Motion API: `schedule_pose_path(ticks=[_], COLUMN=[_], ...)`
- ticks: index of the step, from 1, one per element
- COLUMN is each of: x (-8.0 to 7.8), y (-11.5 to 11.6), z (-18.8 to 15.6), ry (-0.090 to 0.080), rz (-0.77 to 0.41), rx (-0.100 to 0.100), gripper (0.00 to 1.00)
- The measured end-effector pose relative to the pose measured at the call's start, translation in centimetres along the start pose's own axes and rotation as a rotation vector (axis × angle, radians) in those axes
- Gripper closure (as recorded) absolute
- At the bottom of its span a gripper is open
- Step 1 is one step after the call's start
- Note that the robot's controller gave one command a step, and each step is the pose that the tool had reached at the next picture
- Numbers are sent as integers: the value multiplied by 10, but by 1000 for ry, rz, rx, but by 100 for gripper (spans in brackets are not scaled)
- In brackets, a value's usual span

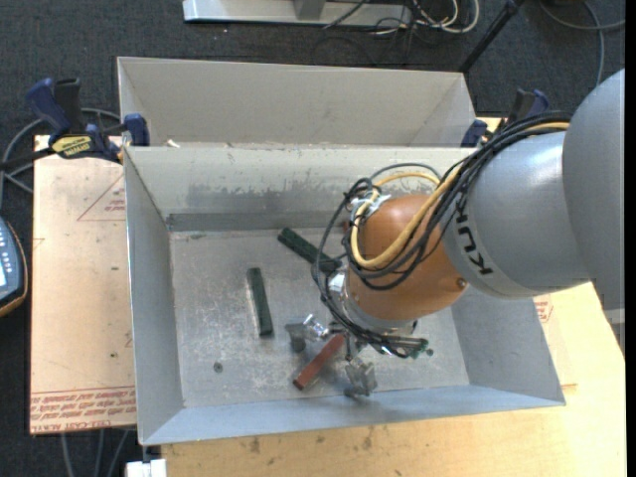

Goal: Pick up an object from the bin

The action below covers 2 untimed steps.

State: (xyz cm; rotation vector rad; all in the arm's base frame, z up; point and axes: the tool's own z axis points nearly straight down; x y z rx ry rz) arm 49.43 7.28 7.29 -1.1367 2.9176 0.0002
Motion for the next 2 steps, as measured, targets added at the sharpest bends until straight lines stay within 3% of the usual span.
schedule_pose_path(ticks=[1,2], x=[2,-1], y=[1,0], z=[1,-73], ry=[7,2], rz=[0,3], rx=[-4,0], gripper=[100,100])
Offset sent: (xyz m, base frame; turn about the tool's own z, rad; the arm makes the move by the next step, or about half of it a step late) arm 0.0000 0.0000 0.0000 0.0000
